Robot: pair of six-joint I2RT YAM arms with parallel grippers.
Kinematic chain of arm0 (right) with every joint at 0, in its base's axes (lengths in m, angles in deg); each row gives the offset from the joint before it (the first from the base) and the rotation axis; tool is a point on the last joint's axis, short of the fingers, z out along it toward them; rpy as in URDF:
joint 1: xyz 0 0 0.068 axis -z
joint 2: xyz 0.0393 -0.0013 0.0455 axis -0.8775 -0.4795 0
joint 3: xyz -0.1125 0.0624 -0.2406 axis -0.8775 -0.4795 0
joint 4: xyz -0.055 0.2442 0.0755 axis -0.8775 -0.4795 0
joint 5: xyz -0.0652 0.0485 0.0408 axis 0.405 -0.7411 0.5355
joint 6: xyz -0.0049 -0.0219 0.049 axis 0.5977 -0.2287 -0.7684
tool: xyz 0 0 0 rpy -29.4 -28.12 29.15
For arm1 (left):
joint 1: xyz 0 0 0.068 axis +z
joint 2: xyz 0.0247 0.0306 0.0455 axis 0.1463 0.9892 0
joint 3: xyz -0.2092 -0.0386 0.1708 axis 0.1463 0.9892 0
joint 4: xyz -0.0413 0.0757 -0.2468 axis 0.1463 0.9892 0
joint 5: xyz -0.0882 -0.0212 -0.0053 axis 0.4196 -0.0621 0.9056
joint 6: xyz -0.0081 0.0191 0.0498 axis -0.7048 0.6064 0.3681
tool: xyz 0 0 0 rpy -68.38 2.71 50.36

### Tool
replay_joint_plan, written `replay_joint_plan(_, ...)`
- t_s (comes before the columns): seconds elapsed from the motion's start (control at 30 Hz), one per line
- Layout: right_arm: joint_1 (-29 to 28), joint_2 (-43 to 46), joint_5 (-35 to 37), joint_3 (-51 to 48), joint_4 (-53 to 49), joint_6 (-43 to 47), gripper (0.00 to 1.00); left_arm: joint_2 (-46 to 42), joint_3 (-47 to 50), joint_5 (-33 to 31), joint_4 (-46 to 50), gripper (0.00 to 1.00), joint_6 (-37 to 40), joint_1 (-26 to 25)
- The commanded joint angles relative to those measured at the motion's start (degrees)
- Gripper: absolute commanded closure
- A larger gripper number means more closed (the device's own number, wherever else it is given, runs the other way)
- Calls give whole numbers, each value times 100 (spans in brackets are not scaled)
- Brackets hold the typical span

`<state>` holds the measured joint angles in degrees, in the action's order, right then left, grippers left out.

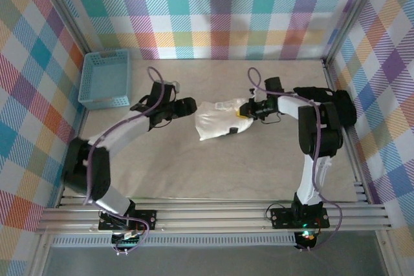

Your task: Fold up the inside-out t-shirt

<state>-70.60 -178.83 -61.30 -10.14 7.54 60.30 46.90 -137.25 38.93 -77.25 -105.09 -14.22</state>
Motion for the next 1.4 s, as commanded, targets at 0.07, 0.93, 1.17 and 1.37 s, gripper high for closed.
replay_joint_plan(0.07,681,988,1246,615,-1818,1715,97,-1052,415,-614,753,28,166,66)
replay_joint_plan(0.93,1992,516,3580,4387,-4588,3148,99,-951,370,104,901,28,239,40)
replay_joint_plan(1.17,2553,62,3892,4389,-4176,3100,98,-633,162,279,1001,28,287,23)
replay_joint_plan(1.37,2740,-860,5519,4326,-3419,3078,81,-588,147,246,1041,28,287,-12)
